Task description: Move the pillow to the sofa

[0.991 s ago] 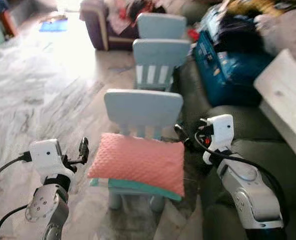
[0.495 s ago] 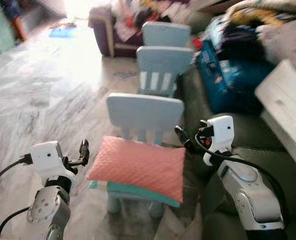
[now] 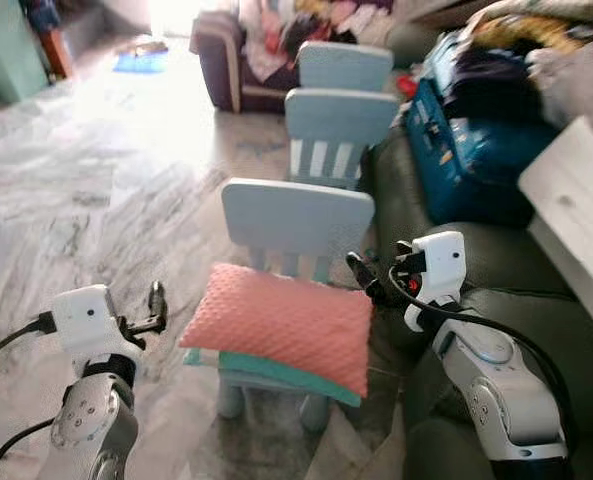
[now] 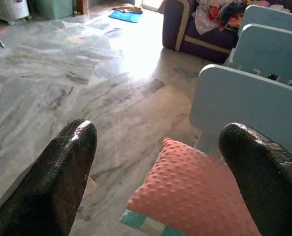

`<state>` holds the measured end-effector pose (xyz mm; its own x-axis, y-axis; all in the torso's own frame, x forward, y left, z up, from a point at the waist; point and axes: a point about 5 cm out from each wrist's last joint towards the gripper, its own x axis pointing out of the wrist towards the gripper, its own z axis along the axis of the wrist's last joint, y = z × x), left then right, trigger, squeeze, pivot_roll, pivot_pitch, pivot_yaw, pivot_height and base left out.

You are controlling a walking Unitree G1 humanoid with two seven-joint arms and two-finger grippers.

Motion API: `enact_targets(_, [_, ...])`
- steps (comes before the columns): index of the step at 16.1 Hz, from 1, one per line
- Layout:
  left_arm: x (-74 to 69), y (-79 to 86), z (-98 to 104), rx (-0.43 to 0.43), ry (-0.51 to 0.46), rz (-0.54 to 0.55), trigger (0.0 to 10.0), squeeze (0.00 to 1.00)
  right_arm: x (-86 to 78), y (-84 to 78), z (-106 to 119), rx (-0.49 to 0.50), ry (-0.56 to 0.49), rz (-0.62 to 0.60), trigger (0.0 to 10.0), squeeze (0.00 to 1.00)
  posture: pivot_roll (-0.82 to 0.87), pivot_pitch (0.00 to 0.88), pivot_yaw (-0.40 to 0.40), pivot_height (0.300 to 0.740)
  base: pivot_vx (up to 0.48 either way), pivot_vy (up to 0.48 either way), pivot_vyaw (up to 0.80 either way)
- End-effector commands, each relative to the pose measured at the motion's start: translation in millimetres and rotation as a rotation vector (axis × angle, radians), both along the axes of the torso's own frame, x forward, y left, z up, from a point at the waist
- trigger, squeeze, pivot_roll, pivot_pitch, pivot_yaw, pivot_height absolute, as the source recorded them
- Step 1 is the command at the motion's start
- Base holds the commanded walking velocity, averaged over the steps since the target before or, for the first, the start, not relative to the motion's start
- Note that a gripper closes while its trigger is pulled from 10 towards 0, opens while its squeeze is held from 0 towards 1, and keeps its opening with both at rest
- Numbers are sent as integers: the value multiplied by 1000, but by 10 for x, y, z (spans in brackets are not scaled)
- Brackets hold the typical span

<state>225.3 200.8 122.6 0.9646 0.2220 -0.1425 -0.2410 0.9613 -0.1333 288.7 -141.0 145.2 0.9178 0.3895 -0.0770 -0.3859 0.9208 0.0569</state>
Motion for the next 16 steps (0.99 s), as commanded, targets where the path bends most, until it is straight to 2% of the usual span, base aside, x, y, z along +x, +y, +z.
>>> enact_targets(1, [-27,35,31,17,-12,23,10000,0,-14,-12,33,0,-12,3,10000,0,-1,126,-48,740,0,0,0])
enact_targets(8, [-68,30,13,37,-6,25,10000,0,-45,-10,43,2,-14,14,10000,0,-2,139,-51,740,0,0,0])
enact_targets(16, [-285,-39,-17,68,36,-12,10000,0,-275,-74,-6,1,36,17,10000,0,-8,238,-65,740,0,0,0])
